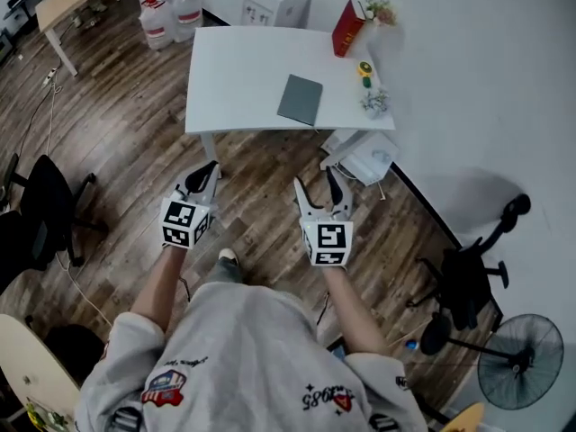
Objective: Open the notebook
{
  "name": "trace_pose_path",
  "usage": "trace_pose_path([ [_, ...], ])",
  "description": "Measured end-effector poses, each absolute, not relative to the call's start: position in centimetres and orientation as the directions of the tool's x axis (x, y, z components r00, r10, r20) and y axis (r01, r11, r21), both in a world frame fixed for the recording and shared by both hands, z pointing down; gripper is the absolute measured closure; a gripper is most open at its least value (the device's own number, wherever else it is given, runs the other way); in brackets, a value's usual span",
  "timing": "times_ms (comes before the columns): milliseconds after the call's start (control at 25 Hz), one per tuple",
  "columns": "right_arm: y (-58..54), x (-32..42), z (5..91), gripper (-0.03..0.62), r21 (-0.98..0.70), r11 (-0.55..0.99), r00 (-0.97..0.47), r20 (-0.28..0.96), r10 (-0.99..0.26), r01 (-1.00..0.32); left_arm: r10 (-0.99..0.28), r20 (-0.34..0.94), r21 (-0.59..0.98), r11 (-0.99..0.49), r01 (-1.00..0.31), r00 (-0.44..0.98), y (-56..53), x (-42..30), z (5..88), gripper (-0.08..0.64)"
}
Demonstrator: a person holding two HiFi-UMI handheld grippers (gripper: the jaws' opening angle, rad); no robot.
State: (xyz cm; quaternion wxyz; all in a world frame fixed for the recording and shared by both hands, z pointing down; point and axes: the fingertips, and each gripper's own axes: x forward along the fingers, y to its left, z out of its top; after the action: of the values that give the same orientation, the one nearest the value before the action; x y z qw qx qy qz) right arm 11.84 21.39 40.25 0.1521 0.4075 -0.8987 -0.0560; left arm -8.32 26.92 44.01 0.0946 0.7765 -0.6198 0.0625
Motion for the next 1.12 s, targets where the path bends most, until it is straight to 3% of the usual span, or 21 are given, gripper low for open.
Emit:
trace_pose_path([
  [480,15.0,3.9,43.3,0.324,0.206,0.677,-0.619,0.283,-0.733,-0.707,-0.935,0.246,0.059,-0.249,-0.967,0.256,21.2,-14.9,45.6,0.555],
  [1120,0.1,0.3,46.1,0.330,0.189,0.663,-0.604,0.291,-0.742,-0.724,-0.914,0.293,0.053,-0.278,-0.959,0.281,6.2,-18.3,47.6,0.555],
])
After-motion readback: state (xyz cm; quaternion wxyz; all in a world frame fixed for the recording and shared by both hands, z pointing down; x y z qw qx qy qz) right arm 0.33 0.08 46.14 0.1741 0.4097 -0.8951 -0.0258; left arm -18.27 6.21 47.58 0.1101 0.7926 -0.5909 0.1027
